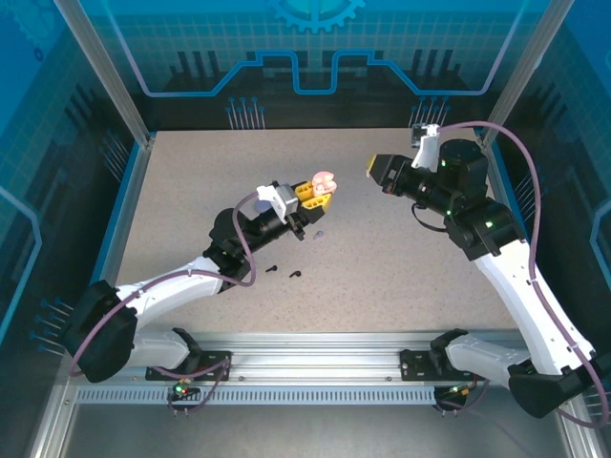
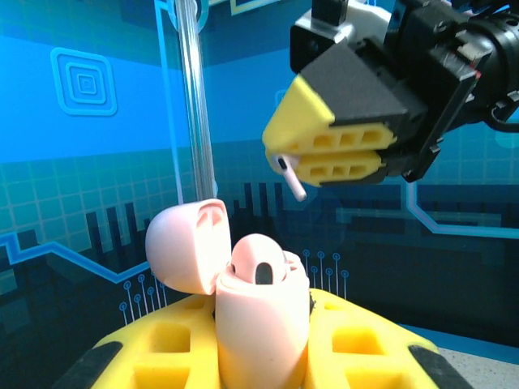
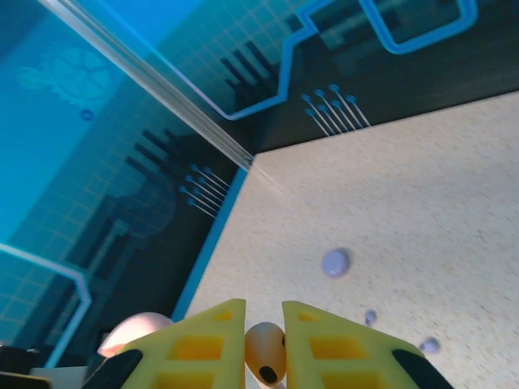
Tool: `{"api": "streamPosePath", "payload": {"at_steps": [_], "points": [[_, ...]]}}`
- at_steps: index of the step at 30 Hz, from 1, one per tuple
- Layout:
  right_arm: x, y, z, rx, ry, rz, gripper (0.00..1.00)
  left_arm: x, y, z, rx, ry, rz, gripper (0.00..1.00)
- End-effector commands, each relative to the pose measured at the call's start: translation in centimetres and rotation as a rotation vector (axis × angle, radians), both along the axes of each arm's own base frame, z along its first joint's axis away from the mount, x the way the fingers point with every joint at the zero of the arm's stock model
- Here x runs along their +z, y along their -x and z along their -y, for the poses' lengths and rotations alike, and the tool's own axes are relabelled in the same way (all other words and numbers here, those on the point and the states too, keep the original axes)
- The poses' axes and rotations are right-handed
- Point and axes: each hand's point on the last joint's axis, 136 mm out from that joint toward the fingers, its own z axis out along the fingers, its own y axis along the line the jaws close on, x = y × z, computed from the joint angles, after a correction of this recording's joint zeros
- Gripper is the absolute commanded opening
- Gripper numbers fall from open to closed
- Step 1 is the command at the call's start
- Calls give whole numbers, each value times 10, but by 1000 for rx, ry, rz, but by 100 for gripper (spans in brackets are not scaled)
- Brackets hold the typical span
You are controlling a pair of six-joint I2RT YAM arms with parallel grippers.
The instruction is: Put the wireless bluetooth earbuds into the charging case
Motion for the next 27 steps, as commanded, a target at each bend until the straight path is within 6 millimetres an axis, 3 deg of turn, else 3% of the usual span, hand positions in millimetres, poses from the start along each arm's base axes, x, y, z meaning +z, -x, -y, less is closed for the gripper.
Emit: {"api": "streamPosePath", "payload": {"at_steps": [1, 9, 27], "points": [[37, 10, -16, 93, -56, 146, 17, 15, 4, 4, -36, 33, 20, 0], [44, 25, -45, 197, -108, 255, 17, 15, -1, 9, -39, 52, 7, 0], [6, 22, -63, 218, -142, 175, 16, 22, -4, 11, -38, 62, 16, 0]]}}
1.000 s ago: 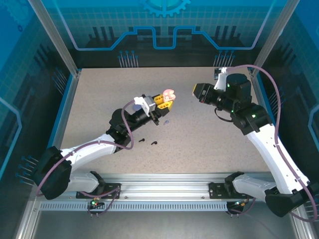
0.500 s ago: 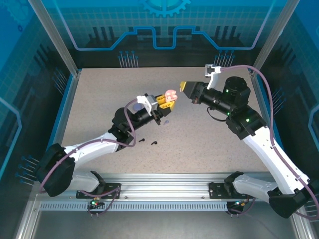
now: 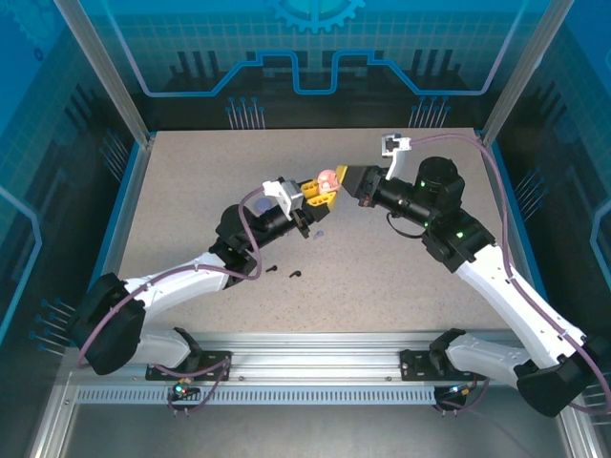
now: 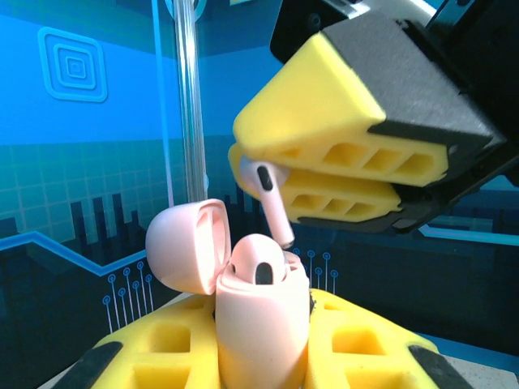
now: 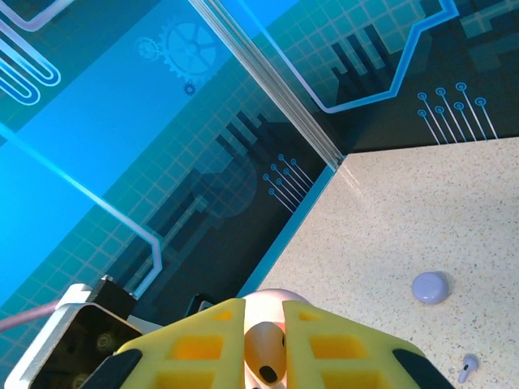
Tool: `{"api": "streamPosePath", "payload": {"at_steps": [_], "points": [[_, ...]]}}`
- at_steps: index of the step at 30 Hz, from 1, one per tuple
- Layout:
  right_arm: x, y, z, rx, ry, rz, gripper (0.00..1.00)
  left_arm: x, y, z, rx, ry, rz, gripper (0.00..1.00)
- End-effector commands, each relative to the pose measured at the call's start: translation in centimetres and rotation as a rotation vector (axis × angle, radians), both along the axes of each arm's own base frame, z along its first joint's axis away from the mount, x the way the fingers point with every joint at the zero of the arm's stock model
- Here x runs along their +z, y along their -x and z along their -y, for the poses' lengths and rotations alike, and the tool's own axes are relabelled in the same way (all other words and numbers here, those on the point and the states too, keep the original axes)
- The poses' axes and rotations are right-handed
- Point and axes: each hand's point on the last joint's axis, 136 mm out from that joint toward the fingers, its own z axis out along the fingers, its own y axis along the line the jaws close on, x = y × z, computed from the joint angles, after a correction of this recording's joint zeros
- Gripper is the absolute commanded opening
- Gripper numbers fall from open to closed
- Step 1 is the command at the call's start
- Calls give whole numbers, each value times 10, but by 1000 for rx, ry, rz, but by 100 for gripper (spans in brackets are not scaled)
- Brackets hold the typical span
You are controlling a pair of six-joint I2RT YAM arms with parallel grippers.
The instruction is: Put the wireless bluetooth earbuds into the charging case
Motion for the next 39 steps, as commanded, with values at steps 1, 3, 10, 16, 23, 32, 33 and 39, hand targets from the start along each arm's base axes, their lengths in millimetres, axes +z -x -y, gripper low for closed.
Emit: {"api": "streamPosePath", "payload": {"at_steps": [1, 3, 10, 16, 23, 32, 33, 39], "points": [[12, 6, -4, 19, -41, 32, 17, 26, 4, 1, -12, 51, 58, 0], [10, 6, -5, 22, -40, 29, 16, 25, 4, 2, -13, 50, 58, 0], [0, 5, -7, 24, -39, -2, 16, 27, 4, 1, -9, 57, 64, 0], [-7, 6, -6, 19, -31, -12, 15, 29, 5, 0, -5, 59, 69, 0], [-14, 7, -6, 27, -7, -17, 15, 32, 5, -2, 2, 67, 74, 0], [-28, 8, -5, 20, 15, -39, 18, 34, 5, -1, -1, 72, 73, 0], [-27, 8, -5, 16, 15, -37, 21, 32, 4, -1, -2, 69, 70, 0], [-8, 5, -3, 5, 23, -10, 53, 30, 3, 1, -6, 66, 61, 0]]}}
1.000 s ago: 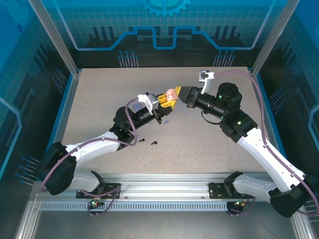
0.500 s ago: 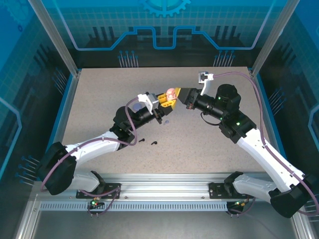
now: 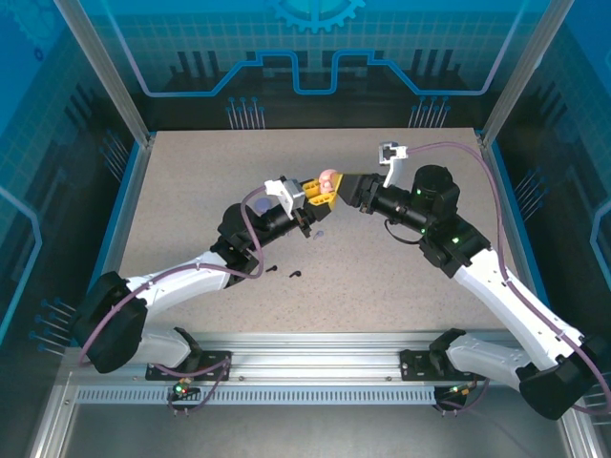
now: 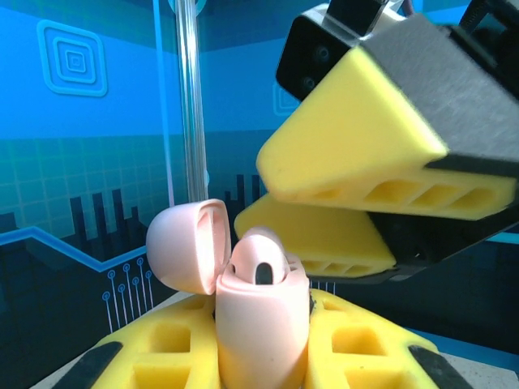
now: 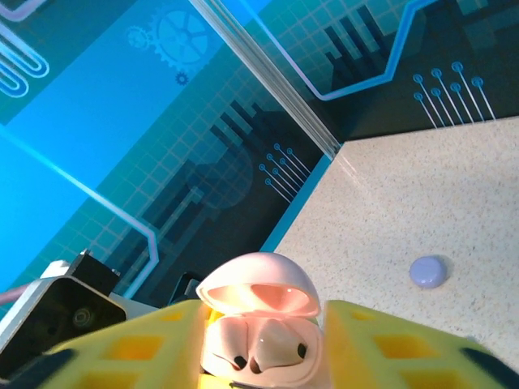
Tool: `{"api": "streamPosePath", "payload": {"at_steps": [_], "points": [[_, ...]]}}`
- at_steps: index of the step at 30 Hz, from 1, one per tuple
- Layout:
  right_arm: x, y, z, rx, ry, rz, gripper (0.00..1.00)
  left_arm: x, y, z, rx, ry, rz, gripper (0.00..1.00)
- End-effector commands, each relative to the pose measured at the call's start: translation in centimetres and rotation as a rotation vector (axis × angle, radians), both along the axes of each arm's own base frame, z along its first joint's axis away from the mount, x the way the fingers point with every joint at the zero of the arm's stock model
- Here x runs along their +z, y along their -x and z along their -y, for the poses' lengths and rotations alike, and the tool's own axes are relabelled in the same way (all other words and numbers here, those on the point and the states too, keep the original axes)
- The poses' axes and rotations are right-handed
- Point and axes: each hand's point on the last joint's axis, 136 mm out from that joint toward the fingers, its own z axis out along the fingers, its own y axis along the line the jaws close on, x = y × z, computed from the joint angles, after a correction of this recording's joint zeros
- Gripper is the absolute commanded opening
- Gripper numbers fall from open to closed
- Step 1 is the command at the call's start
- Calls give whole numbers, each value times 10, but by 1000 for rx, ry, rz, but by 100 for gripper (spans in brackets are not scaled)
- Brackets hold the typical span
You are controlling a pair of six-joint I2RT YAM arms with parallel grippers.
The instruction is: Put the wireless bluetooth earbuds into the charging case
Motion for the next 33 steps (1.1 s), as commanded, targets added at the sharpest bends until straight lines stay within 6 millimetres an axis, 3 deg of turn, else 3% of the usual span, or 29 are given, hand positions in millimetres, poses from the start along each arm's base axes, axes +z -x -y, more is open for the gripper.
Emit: {"api": "streamPosePath", "payload": {"at_steps": [1, 5, 8, 14, 18, 21, 26, 33], "points": [[17, 2, 0, -8, 16, 30, 58, 31, 6, -1, -9, 69, 69, 0], [41, 4, 16, -53, 33, 72, 70, 25, 4, 1, -10, 59, 53, 0], [47, 5, 32, -98, 60, 62, 73, 18, 4, 1, -9, 44, 37, 0], [19, -11, 59, -175, 179, -113, 75, -4, 5, 4, -27, 2, -9, 0], [-6, -27, 63, -177, 254, -242, 73, -21, 6, 8, -55, -31, -53, 0], [-18, -39, 57, -154, 304, -293, 64, -34, 8, 13, -82, -52, -86, 0], [-27, -60, 47, -131, 346, -308, 35, -51, 9, 18, -102, -80, -128, 0], [-44, -76, 30, -83, 374, -351, 24, -56, 5, 22, -106, -85, -140, 0]]}}
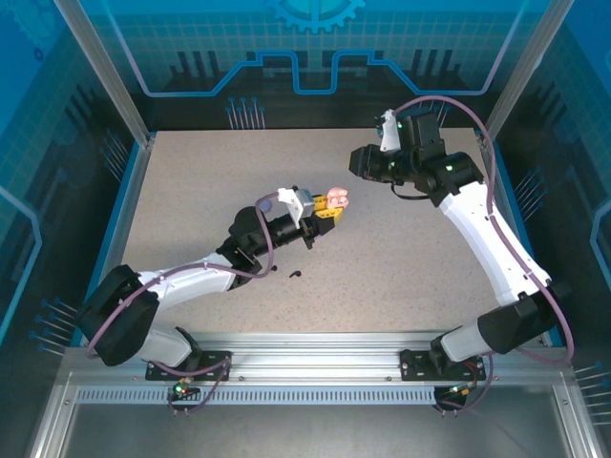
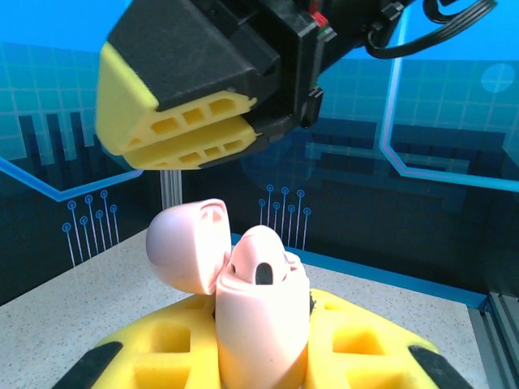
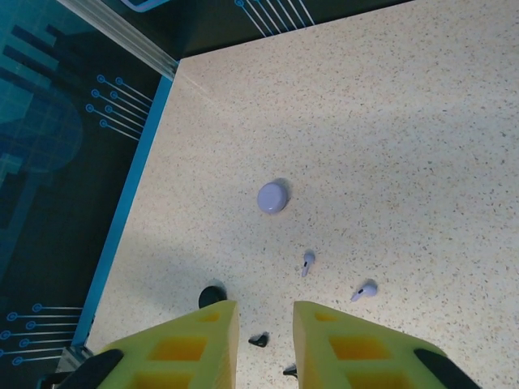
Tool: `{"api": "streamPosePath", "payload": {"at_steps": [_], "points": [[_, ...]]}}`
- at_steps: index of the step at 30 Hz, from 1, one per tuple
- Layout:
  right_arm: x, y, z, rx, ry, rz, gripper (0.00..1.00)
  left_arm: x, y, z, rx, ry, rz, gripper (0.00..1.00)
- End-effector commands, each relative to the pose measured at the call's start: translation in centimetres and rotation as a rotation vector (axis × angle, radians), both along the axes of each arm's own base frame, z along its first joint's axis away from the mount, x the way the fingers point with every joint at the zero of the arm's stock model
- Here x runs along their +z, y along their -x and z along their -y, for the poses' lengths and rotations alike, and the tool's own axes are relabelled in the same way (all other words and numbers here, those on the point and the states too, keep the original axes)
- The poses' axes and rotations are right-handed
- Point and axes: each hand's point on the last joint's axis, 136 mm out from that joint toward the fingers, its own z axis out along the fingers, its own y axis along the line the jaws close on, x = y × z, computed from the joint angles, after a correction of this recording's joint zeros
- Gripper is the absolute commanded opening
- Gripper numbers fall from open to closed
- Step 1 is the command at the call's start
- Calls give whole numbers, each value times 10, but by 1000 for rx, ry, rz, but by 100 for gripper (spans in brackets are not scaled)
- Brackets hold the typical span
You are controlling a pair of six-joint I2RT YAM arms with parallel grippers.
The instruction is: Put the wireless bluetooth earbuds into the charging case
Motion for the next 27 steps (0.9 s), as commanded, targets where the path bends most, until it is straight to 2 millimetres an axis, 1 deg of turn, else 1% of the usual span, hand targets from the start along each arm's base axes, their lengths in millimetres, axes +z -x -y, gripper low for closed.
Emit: {"api": "streamPosePath", "payload": {"at_steps": [1, 7, 10, 15, 21, 27], "points": [[1, 1, -11, 55, 6, -16, 24, 2, 3, 8, -36, 15, -10, 0], [-17, 5, -30, 111, 44, -54, 21, 4, -3, 15, -42, 26, -9, 0], [-26, 9, -33, 126, 62, -74, 20, 6, -7, 17, -38, 33, -4, 0], [-36, 19, -30, 143, 73, -95, 16, 7, -13, 21, -30, 33, 0, 0], [-36, 42, -22, 148, 52, -103, 14, 8, -22, 21, 2, 33, 9, 0], [-25, 62, -11, 124, 23, -77, 14, 5, -27, 24, 12, 31, 4, 0]]}}
